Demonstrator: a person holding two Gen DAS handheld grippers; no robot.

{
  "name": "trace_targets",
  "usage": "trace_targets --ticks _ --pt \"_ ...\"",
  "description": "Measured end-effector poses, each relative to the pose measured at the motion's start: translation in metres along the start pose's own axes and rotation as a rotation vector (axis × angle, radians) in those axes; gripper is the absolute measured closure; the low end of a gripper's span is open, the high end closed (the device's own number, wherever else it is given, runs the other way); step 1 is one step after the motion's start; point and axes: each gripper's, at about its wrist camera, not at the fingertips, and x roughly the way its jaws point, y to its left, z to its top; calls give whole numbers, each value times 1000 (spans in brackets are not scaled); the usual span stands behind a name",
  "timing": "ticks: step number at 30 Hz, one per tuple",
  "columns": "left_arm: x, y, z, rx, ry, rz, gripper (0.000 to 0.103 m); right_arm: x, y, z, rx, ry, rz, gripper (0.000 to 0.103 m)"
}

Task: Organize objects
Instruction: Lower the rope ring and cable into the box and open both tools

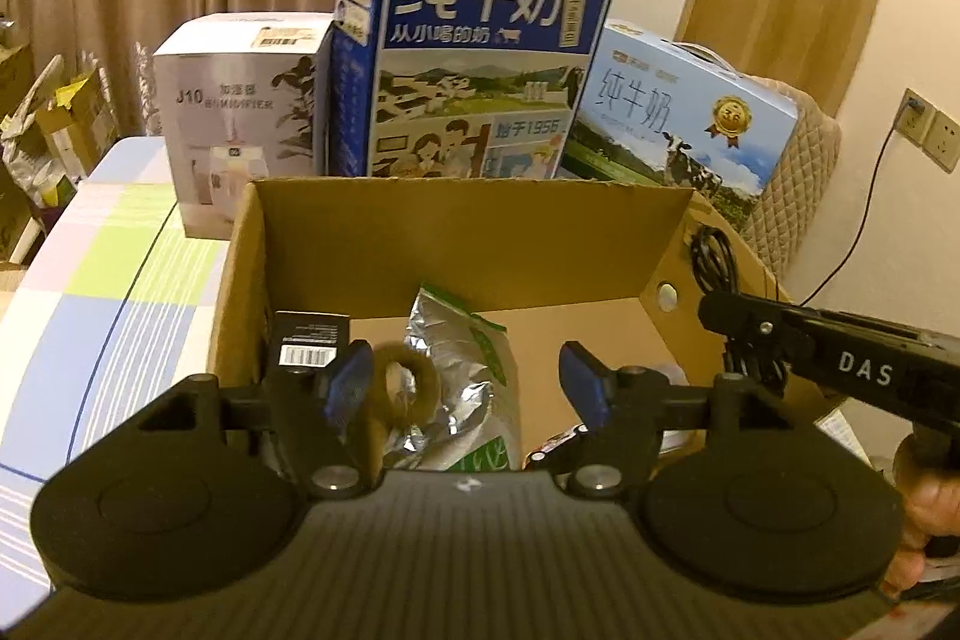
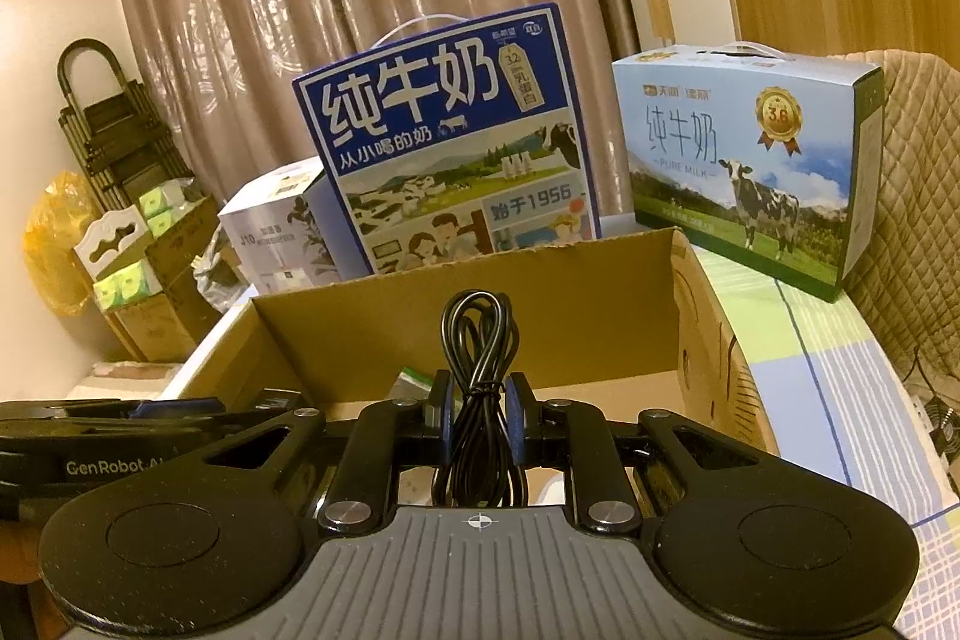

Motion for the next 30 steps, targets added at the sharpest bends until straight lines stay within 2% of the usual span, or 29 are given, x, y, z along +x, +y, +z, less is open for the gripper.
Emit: trace_targets --ticks 13,30 --pt "4 -3 -5 30 32 13 37 1 -2 -2 16 9 5 88" --pt "4 -7 -6 35 30 15 34 -1 -6 -1 53 -4 4 88"
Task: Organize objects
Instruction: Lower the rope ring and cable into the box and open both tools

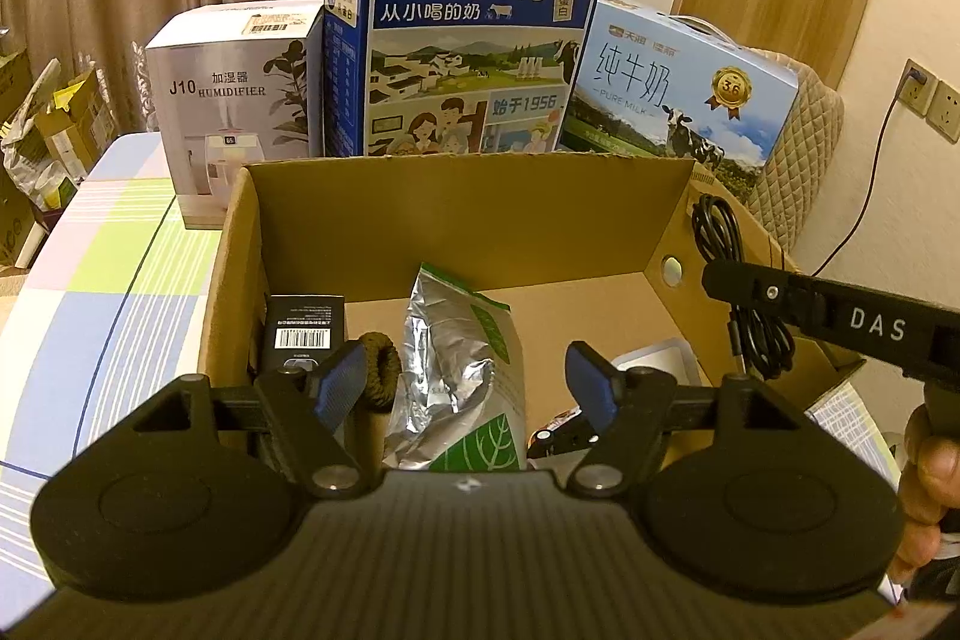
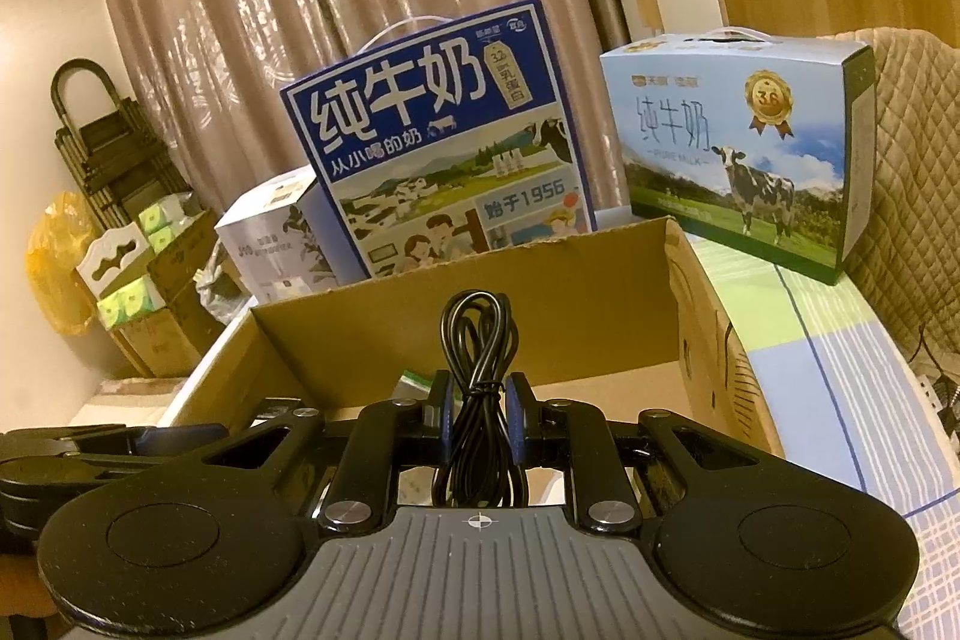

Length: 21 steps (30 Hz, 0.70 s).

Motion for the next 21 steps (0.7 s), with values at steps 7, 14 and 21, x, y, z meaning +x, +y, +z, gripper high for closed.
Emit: trace_targets --ticks 7,14,21 --pt "0 1 0 0 0 0 33 0 0 0 -9 -23 -9 88" --pt "0 0 0 0 0 1 30 -8 -2 5 6 -95 -22 39" --pt "0 -2 -1 5 0 1 29 -8 -3 6 0 -78 -24 39"
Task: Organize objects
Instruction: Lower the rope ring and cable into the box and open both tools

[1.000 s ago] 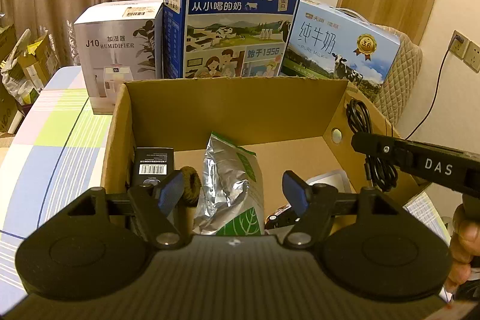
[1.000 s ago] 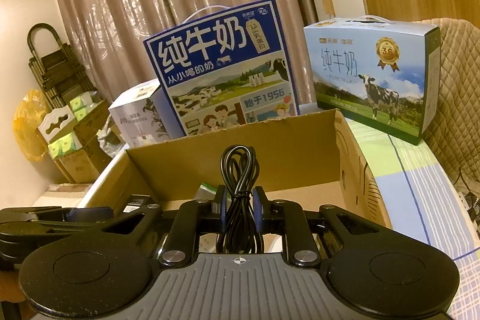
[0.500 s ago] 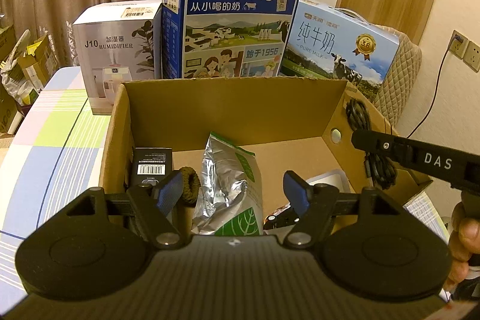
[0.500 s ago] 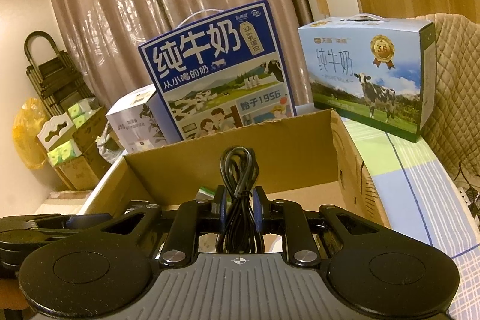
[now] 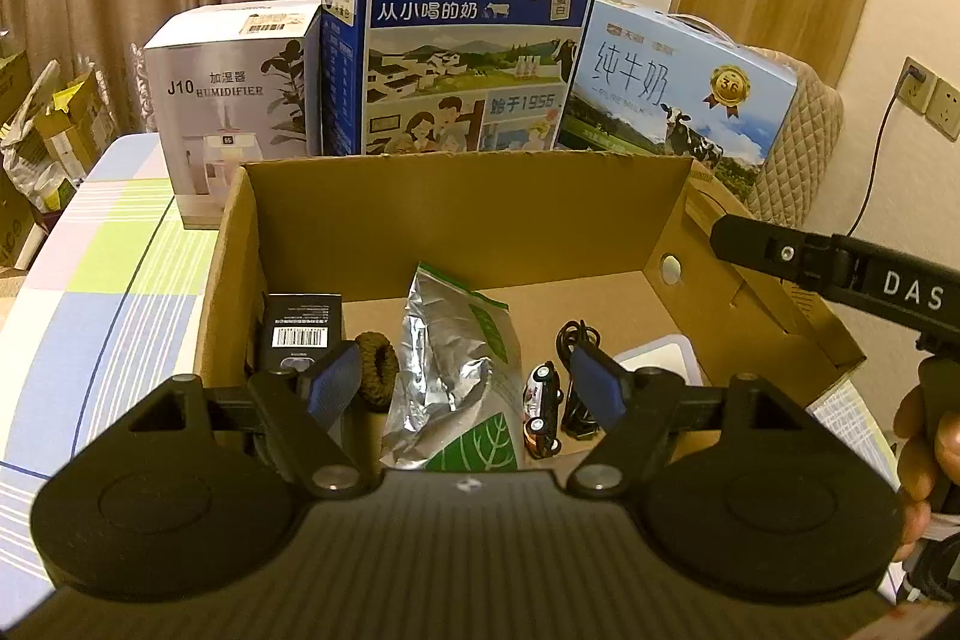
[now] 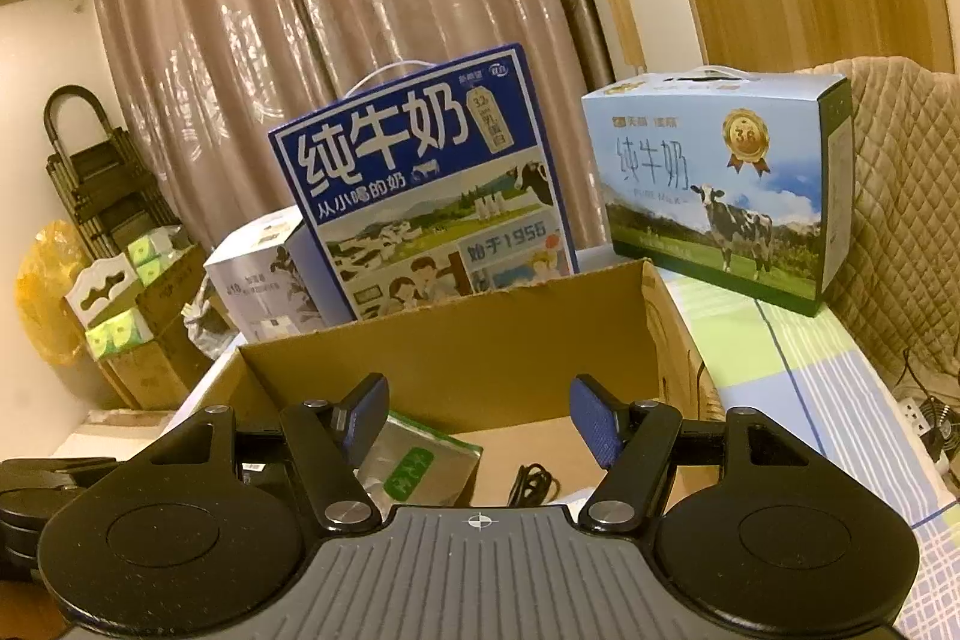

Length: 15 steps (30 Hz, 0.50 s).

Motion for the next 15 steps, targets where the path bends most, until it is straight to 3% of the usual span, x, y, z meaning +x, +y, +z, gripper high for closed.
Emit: trace_targets --ticks 15 --pt "-1 -1 0 1 -3 0 28 0 0 -2 -11 11 -8 39"
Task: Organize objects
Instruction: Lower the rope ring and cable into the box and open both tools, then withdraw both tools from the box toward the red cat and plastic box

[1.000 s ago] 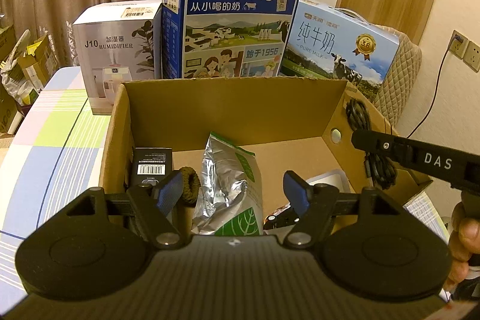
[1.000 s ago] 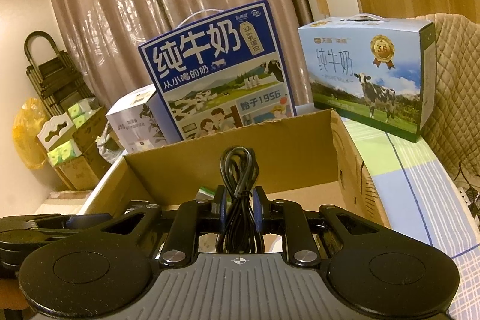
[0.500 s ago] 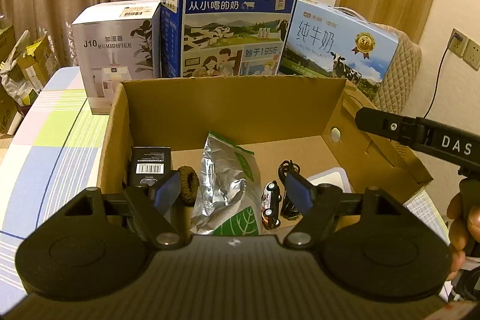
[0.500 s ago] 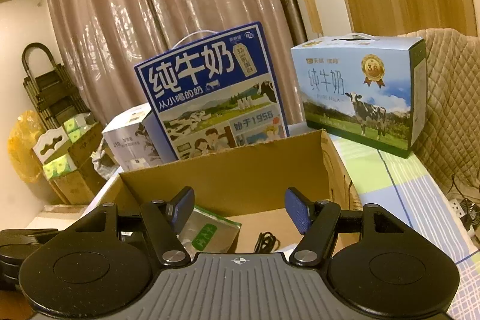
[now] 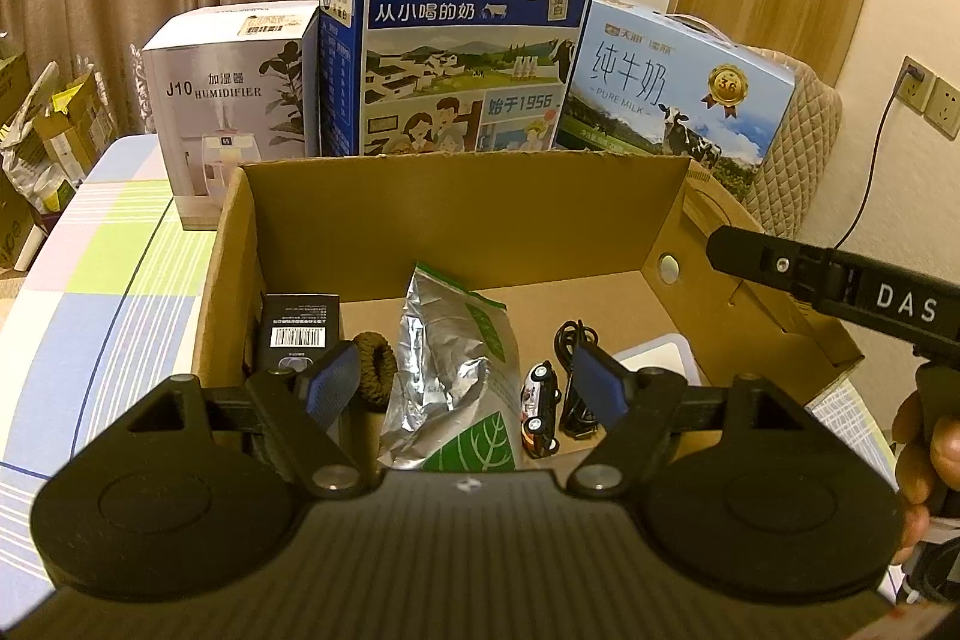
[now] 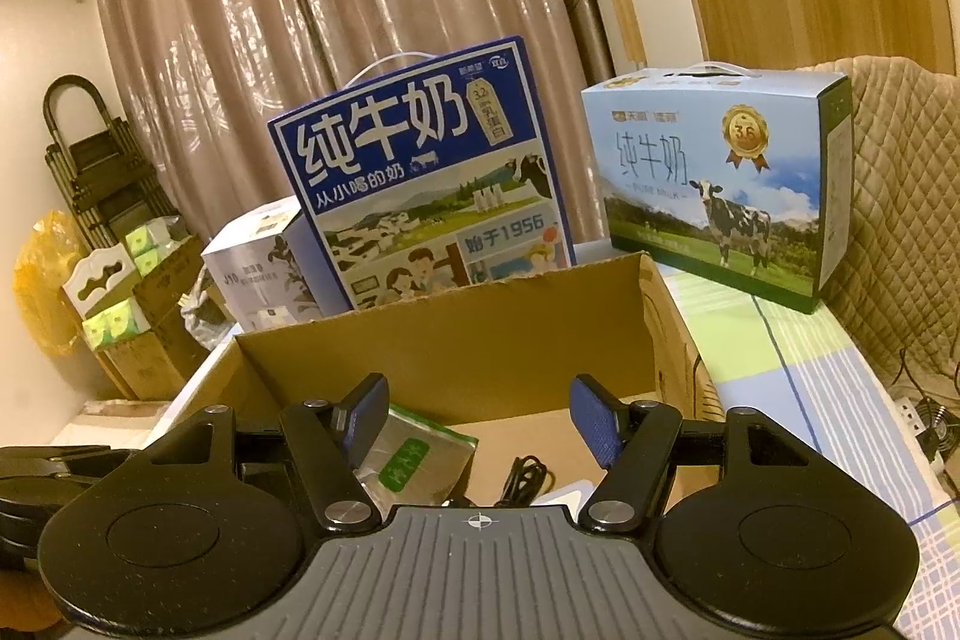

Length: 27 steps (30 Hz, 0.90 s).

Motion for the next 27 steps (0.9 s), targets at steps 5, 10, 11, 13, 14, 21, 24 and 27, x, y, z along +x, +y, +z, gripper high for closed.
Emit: trace_targets --ticks 5,10,11,13,14,21,24,27 --pt "-4 -2 -1 -1 -13 4 27 -5 0 -3 -6 -6 -5 39" --pt "-9 -5 -5 -2 -27 8 26 -19 -1 -8 -43 -43 -21 39" --pt "-10 -5 -7 0 -29 9 26 -22 -1 -10 -49 -49 -22 39" --pt "-12 -8 -9 6 -35 11 23 -29 -1 -14 -64 -62 -23 39" --pt "-14 -9 -10 9 -41 14 23 -33 0 -17 -70 -67 -23 39" --pt "-27 -17 -15 21 -83 29 19 -67 -5 -48 -78 -25 -29 39" --pt "-35 -20 -20 28 -97 31 18 -82 -7 -64 -66 29 -39 39" --pt "-44 -21 -29 39 -99 32 17 -94 -9 -77 -36 66 -36 39"
